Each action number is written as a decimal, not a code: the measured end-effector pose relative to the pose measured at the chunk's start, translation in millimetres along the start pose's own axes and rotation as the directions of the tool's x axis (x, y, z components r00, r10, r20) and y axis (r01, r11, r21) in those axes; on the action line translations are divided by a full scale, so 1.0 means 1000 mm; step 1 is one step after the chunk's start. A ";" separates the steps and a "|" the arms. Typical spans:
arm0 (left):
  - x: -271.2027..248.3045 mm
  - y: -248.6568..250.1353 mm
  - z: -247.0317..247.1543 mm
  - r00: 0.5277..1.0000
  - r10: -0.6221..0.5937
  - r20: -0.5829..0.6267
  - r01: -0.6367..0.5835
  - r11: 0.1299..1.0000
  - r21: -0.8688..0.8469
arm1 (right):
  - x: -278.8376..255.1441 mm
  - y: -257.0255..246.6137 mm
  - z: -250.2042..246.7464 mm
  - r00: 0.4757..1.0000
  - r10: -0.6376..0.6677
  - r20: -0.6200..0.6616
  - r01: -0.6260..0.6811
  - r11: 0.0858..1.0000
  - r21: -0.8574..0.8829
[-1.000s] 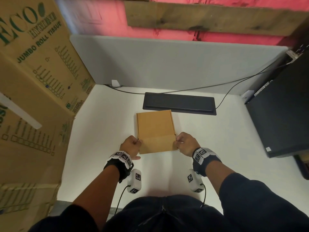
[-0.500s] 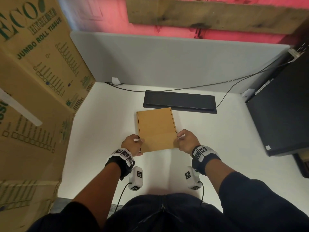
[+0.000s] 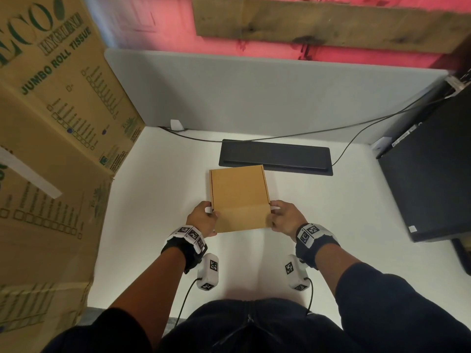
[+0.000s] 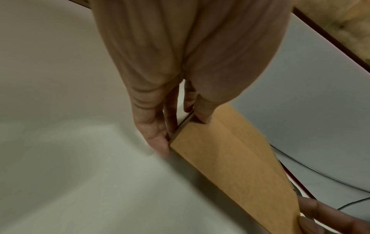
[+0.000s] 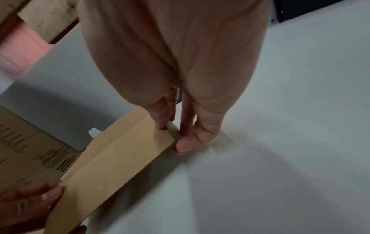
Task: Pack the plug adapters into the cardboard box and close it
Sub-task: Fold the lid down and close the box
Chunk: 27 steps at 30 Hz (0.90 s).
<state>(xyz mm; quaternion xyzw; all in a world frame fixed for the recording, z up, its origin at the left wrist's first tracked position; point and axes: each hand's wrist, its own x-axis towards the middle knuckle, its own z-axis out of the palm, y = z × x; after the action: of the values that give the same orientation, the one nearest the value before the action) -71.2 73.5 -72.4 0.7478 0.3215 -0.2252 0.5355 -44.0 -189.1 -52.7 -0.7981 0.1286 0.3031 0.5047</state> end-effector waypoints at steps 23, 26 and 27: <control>0.003 0.009 0.002 0.994 -0.048 0.096 0.050 0.999 -0.017 | -0.001 -0.008 -0.002 1.000 0.013 -0.008 -0.012 0.997 0.083; -0.007 0.017 0.001 0.998 -0.005 0.055 0.000 0.996 0.092 | 0.005 -0.007 -0.005 0.999 0.032 -0.034 -0.033 0.999 -0.043; -0.012 0.019 0.000 0.998 0.052 0.017 -0.055 0.978 0.200 | 0.007 -0.009 -0.004 0.997 0.008 -0.078 -0.022 0.983 -0.185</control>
<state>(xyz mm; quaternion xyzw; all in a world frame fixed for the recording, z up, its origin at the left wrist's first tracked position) -65.3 66.2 -52.1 0.8050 0.2739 -0.2464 0.4651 -33.0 -187.9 -49.1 -0.8516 0.1252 0.2867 0.4206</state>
